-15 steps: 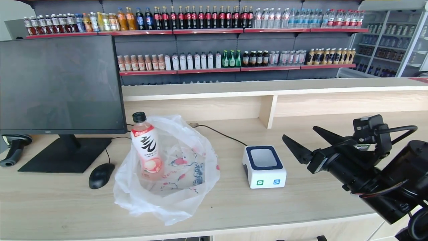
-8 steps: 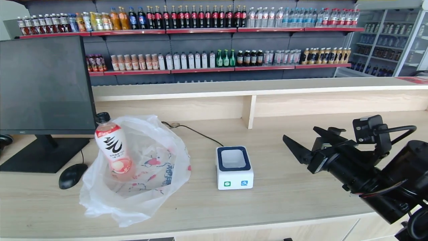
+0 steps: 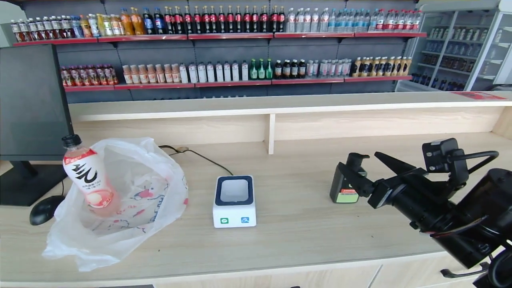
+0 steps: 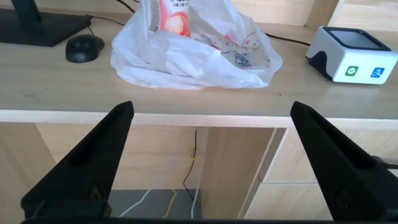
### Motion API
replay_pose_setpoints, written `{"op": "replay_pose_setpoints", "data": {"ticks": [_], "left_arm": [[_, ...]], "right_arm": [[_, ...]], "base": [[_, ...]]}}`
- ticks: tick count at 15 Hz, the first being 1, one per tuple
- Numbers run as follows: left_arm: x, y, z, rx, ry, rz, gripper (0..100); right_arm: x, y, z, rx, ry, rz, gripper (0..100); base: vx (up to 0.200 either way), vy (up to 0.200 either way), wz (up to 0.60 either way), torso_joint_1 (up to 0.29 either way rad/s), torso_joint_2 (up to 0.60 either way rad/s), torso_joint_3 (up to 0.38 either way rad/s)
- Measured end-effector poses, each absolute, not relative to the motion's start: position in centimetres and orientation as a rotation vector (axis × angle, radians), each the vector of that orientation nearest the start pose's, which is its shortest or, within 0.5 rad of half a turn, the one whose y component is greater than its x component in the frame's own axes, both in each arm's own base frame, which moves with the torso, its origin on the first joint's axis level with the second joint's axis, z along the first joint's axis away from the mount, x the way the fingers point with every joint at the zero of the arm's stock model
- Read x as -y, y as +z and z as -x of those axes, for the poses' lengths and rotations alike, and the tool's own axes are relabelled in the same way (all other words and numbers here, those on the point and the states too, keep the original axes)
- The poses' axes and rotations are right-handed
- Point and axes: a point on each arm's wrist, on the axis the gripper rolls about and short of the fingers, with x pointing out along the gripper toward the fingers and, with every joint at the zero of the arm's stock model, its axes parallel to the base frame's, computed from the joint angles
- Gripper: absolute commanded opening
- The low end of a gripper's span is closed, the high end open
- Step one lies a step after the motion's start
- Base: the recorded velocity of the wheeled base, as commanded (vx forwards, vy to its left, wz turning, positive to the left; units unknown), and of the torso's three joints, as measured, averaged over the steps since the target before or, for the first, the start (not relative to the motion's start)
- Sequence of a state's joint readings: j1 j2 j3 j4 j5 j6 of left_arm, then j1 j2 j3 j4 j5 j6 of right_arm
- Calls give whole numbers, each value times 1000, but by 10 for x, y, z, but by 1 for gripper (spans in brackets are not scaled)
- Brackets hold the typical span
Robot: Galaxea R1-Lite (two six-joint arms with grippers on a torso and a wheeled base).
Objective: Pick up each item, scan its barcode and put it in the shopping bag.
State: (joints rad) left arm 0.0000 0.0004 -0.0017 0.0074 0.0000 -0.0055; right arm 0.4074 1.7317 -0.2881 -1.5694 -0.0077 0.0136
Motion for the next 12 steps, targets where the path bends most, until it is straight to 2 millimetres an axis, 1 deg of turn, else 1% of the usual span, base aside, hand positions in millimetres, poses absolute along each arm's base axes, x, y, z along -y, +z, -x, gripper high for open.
{"op": "replay_pose_setpoints", "data": {"ticks": [3,9,12], "left_arm": [[0,75,23,-6,0,6,100],[0,75,23,-6,-1,6,100],[0,75,23,-6,0,6,100]], "right_arm": [[-98,146,-227,123,400,-40,100],[-99,143,-228,113,404,-38,100],[-99,141,-228,102,402,-36,100]], "base": [[0,0,0,0,0,0],[0,0,600,3,4,2],[0,0,0,0,0,0]]}}
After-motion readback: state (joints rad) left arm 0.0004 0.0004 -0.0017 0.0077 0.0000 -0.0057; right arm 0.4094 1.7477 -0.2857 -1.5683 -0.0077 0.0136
